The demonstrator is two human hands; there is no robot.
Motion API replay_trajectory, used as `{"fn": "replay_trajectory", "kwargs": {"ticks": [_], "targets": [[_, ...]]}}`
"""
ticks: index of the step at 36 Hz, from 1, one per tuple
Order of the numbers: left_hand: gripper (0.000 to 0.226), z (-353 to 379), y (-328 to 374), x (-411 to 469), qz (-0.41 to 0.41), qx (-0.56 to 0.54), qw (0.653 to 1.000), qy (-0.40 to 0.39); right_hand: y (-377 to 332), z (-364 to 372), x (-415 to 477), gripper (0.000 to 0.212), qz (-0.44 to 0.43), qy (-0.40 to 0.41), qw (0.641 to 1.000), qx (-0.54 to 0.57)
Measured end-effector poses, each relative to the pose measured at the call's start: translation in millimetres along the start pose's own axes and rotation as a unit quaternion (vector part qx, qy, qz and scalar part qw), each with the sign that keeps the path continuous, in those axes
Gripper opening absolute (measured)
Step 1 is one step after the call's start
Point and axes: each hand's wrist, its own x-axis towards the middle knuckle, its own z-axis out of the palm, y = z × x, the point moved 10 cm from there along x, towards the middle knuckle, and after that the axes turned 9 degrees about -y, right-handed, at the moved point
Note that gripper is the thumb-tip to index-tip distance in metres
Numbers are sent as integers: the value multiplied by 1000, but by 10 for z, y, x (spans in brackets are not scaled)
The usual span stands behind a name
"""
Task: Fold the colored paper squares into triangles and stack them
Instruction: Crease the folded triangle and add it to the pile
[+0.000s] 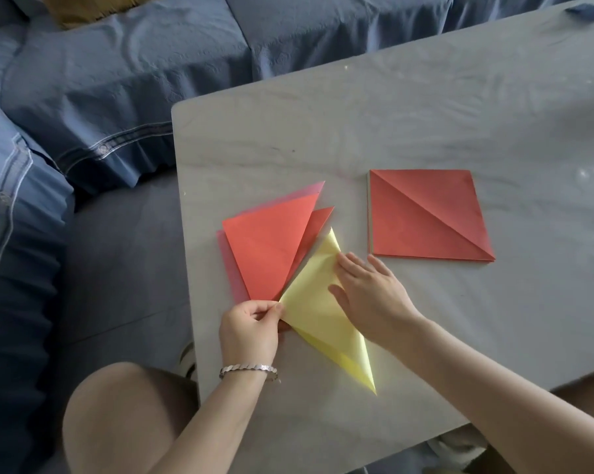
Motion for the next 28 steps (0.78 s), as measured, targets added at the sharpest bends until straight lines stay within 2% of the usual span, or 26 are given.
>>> {"fn": "replay_trajectory", "kwargs": {"ticks": [6,14,20,24,28], "targets": [[22,19,-44,41,-7,-2,1000,-13,103,-173,235,47,32,11,999,-22],[22,3,-57,37,-8,0,1000,-7,120,-253,482,43,28,17,998,-46],[23,6,-63,28,-19,-8,1000,-10,176,-181,348,42,-20,18,1000,-13],[23,-8,-22,24,3,6,1000,0,125,-102,-20,37,-62,88,994,-10],[22,-7,12,3,14,16,1000,3,124,40,-320,49,-93,108,990,-8]]}}
